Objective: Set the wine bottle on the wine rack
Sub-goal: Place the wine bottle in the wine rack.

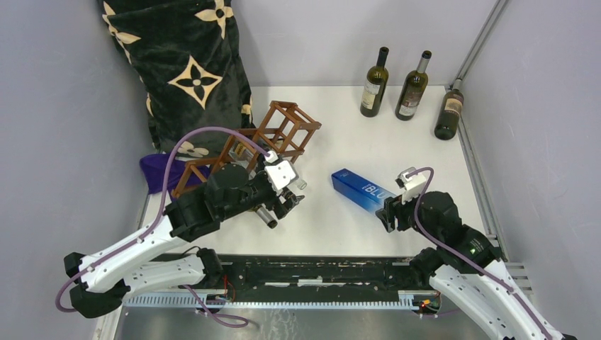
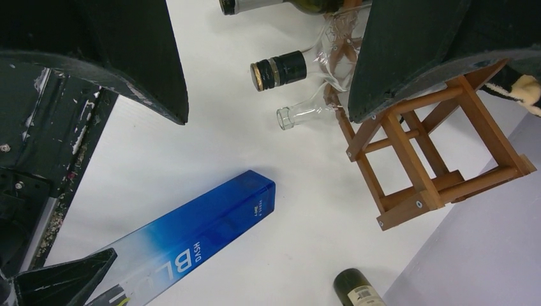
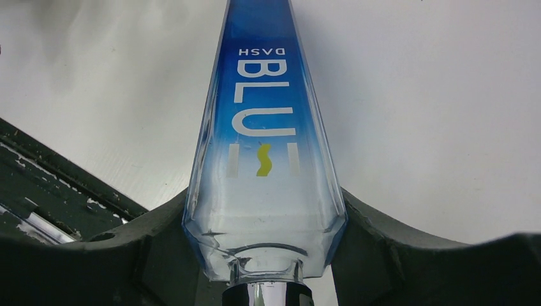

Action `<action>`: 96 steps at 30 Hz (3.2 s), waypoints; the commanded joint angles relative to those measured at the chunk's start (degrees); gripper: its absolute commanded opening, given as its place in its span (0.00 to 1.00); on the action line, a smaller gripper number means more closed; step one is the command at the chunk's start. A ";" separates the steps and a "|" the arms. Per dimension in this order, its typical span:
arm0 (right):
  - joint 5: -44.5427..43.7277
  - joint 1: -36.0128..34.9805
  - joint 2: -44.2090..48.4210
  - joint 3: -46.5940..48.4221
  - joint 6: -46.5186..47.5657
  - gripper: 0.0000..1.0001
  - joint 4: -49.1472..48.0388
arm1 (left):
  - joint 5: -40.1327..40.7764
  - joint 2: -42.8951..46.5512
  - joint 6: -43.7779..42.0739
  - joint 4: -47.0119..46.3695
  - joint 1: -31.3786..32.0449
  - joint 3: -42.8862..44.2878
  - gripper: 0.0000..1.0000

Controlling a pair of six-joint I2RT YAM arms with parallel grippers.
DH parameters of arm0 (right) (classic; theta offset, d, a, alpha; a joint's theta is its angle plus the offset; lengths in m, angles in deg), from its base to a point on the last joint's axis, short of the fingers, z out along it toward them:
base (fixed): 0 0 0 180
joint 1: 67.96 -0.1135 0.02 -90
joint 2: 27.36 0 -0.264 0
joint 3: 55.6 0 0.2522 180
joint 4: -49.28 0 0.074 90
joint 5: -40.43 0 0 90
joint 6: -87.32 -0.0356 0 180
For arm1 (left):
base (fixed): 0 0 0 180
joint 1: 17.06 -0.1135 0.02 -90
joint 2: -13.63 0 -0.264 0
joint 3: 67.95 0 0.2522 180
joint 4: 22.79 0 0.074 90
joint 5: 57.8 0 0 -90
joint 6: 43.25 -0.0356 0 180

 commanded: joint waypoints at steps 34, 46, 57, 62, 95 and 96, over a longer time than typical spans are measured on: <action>4.28 0.14 -0.25 -5.60 -15.48 0.00 -49.90 | -0.99 -6.79 8.14 -14.49 -10.01 5.82 1.00; 4.55 0.12 0.81 -12.16 -20.32 0.00 -61.18 | -0.88 -5.75 8.01 -15.48 -11.47 3.05 1.00; 5.27 0.12 0.33 -17.45 -24.80 0.00 -70.85 | -0.17 -4.89 7.52 -16.13 -11.98 1.23 1.00; 5.78 0.14 -0.80 -19.48 -26.74 0.00 -75.48 | 0.47 -4.34 7.48 -16.34 -12.09 0.56 1.00; 5.64 1.39 -10.91 -30.03 -36.90 0.00 -104.68 | 1.86 -3.38 6.70 -16.58 -12.35 -1.53 1.00; 5.65 1.49 -11.40 -30.12 -37.21 0.00 -105.48 | 1.91 -3.33 6.66 -16.66 -12.35 -1.55 1.00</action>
